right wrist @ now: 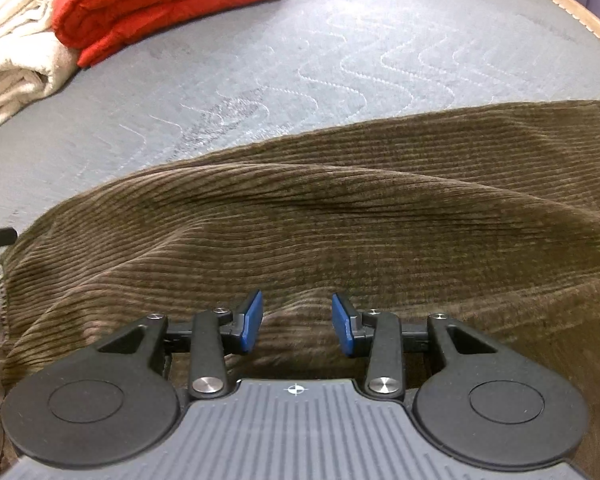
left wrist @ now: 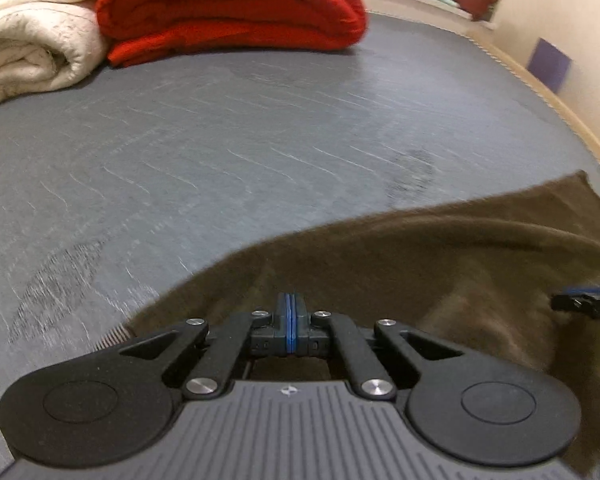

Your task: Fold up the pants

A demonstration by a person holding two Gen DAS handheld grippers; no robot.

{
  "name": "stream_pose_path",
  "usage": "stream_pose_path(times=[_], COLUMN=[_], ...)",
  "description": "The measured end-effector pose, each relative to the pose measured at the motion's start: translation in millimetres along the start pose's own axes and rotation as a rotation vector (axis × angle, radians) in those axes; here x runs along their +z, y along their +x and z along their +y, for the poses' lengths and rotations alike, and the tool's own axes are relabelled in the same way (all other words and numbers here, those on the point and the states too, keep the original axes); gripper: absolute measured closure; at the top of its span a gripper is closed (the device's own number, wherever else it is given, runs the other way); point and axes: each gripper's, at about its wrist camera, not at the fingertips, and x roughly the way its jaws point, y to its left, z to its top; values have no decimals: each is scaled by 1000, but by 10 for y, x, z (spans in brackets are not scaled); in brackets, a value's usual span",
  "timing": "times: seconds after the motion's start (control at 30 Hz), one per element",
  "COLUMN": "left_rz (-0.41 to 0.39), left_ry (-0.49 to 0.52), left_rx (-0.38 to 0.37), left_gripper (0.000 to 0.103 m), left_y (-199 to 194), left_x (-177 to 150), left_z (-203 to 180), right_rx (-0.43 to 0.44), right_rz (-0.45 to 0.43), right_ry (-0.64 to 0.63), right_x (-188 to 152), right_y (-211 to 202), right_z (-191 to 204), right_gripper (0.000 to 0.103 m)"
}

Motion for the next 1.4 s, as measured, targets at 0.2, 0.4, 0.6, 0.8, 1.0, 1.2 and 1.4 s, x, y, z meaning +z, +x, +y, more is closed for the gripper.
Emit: stream_pose_path(times=[0.2,0.4,0.6,0.8,1.0,1.2,1.4], left_rz=[-5,9,-75,-98,-79,-69,-57], left_ry=[-20,-107,-170,-224,-246,-288,-251], left_rx=[-59,-72,-131,-98,-47,-18,38], left_gripper=[103,103,96,96,96,82,35], left_y=[-433,-575,-634,-451,-184,109,350], left_x=[-450,-814,-599,-408,-260,-82,44], left_z=[-84,-62,-51,155,398,617,650], right_rx=[34,82,55,62,75,39,20], right_rz=[-21,-12,-68,-67,-76,-30,35], right_ry=[57,135,41,92,66,67,114], right_x=[-241,-650,-715,-456,-180,-19,92], right_y=[-275,-386,-520,-450,-303,30,264], right_z=[22,100,227,105,79,-51,-212], right_gripper=[62,62,62,62,62,62,62])
